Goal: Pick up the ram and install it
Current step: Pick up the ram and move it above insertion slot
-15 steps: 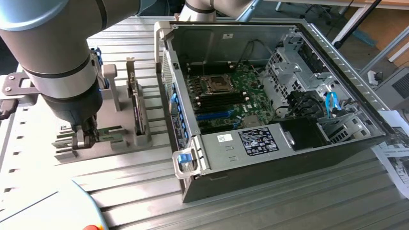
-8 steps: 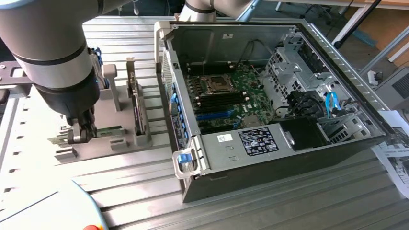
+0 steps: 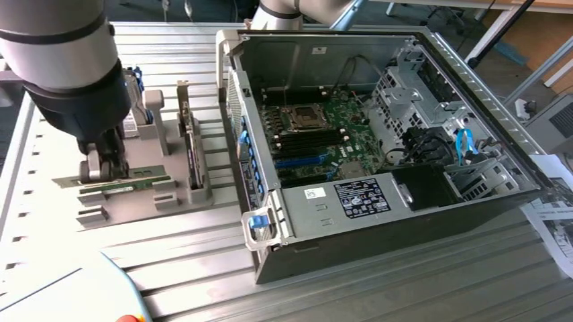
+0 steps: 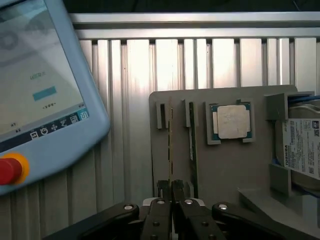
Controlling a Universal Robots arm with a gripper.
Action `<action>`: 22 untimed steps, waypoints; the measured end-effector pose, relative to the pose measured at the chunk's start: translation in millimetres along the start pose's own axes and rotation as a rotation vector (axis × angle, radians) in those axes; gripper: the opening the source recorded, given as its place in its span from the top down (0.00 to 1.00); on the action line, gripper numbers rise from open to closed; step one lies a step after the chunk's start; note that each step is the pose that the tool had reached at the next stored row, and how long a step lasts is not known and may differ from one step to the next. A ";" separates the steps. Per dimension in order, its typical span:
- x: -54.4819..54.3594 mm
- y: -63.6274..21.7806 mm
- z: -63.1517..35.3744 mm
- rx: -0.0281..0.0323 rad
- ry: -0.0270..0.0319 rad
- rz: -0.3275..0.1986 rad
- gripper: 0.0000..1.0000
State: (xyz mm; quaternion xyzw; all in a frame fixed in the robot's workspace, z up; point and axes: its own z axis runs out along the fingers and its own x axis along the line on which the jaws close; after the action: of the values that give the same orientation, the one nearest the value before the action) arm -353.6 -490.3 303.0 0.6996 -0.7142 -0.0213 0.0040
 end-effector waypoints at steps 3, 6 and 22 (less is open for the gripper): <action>-0.3 0.5 -13.4 0.0001 0.0000 0.000 0.87; -0.6 0.9 -24.5 0.0001 0.0000 0.000 0.87; -2.0 3.0 -84.2 0.0002 -0.0001 0.000 0.87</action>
State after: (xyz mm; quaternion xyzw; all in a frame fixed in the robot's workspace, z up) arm -353.6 -490.3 387.4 0.6996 -0.7142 -0.0213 0.0039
